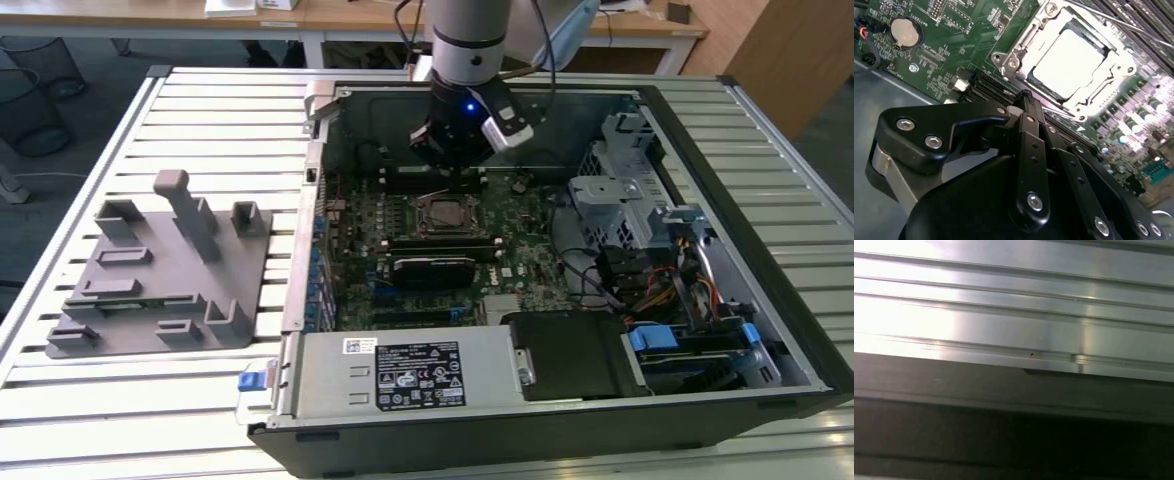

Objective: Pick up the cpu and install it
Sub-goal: 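Install the first cpu locking lever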

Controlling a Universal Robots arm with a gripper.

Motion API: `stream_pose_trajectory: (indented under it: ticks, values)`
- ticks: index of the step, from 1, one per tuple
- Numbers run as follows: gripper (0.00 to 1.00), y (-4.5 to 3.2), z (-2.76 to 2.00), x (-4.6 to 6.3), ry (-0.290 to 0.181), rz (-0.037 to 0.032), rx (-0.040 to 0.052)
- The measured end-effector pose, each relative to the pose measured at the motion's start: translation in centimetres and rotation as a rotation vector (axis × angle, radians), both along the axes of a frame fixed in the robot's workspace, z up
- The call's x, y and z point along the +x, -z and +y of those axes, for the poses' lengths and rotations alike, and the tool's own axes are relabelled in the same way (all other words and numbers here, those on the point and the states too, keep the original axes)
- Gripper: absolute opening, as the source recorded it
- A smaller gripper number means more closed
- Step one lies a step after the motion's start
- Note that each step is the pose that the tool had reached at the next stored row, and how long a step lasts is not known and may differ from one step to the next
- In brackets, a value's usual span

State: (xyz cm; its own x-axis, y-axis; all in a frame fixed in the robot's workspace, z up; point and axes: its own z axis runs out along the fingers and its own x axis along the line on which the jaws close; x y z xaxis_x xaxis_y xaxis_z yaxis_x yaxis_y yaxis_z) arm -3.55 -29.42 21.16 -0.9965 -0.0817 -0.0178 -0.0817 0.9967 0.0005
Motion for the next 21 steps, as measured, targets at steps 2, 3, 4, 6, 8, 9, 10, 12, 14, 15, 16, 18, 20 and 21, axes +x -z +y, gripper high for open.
stream_pose_trajectory:
  ticks: [2,3,4,6,8,9,10,12,14,15,16,18,20,21]
  values:
    - [0.11,0.34,0.00,0.1,0.000,0.0000,0.0001]
    - [0.11,0.47,0.00,0.1,0.000,0.0000,0.0001]
    - [0.11,0.59,0.00,0.2,0.000,0.0000,0.0001]
    - [0.11,0.82,0.00,0.2,0.000,0.0000,0.0001]
    - [0.11,1.01,0.00,0.3,0.000,0.0000,0.0001]
    - [0.11,1.05,0.00,0.3,0.000,0.0000,0.0001]
    - [0.11,1.07,0.00,0.3,0.000,0.0001,0.0001]
    - [0.11,1.10,0.00,0.4,0.000,0.0001,0.0000]
    - [0.11,1.12,0.00,0.5,0.000,0.0000,0.0003]
    - [0.11,1.14,0.00,0.5,0.000,-0.0001,0.0005]
    - [0.11,1.16,0.00,0.5,0.000,-0.0001,0.0008]
    - [0.11,1.22,0.00,0.6,0.000,-0.0001,0.0013]
    - [0.11,1.31,0.00,0.6,0.000,0.0000,0.0021]
    - [0.11,1.31,-0.01,0.6,0.000,0.0003,0.0033]
